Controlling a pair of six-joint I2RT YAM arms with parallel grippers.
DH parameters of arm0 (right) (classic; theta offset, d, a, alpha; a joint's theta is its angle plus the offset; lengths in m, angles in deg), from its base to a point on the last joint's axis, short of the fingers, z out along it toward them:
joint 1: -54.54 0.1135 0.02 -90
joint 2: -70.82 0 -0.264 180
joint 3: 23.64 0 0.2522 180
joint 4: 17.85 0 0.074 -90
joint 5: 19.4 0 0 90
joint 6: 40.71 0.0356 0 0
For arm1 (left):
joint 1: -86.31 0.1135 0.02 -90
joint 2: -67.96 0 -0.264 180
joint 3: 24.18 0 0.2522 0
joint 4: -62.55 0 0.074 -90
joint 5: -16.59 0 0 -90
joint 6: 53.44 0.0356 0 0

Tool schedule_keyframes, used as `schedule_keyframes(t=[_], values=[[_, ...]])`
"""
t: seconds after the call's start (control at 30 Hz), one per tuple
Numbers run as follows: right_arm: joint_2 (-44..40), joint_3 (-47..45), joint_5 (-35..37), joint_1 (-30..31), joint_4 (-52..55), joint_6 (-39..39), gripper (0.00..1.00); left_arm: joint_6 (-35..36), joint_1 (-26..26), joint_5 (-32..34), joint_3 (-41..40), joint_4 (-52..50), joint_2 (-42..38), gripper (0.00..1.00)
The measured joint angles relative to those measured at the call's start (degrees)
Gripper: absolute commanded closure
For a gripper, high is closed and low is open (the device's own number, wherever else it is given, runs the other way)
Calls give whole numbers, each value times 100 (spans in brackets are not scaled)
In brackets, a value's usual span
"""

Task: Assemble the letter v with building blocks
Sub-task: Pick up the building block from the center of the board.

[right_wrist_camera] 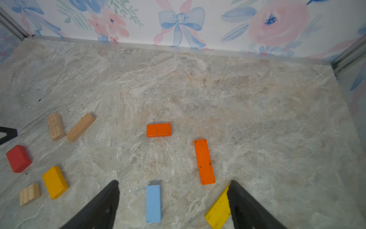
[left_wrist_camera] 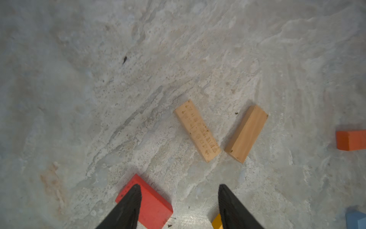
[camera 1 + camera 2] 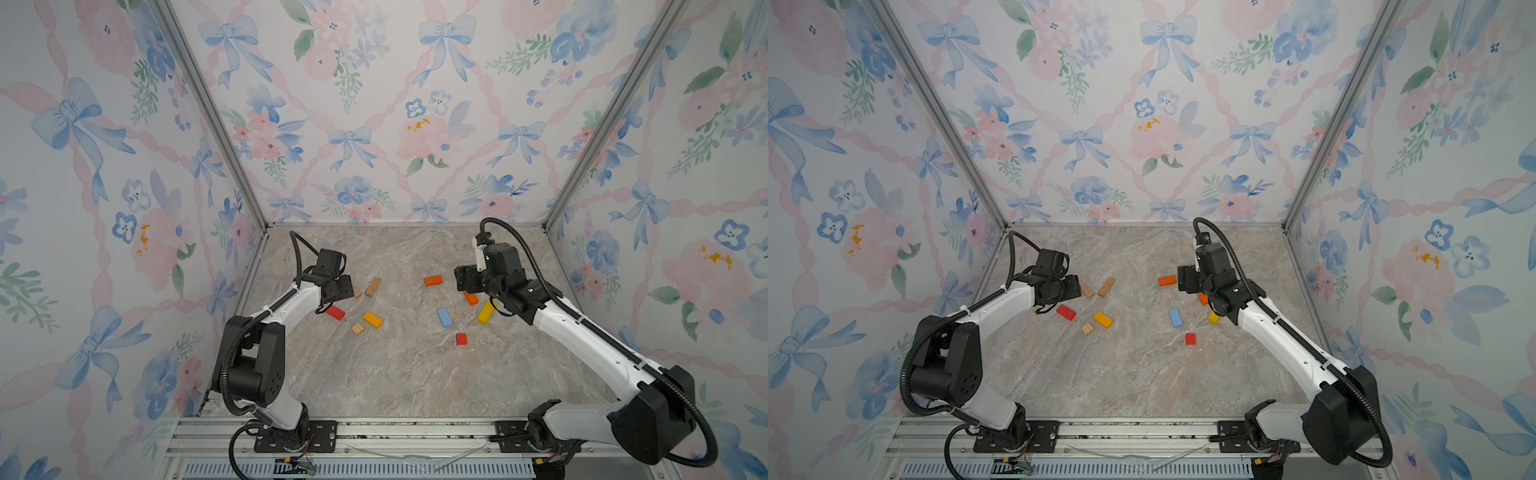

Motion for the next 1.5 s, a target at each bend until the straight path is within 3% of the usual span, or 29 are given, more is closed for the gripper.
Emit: schedule_keyframes(t=[0.37,0.97,1.5], values=[[1250,909,-413,645,402,413,15,-595,0,90,87,-254,251,39],[2465,1698,-1115,973,466,730,16,-798,0,256,-96,-367,256,36],[2603,1902,-1239,1038,704,726,16,-1091,-28,243,1268,-402,1357,35]])
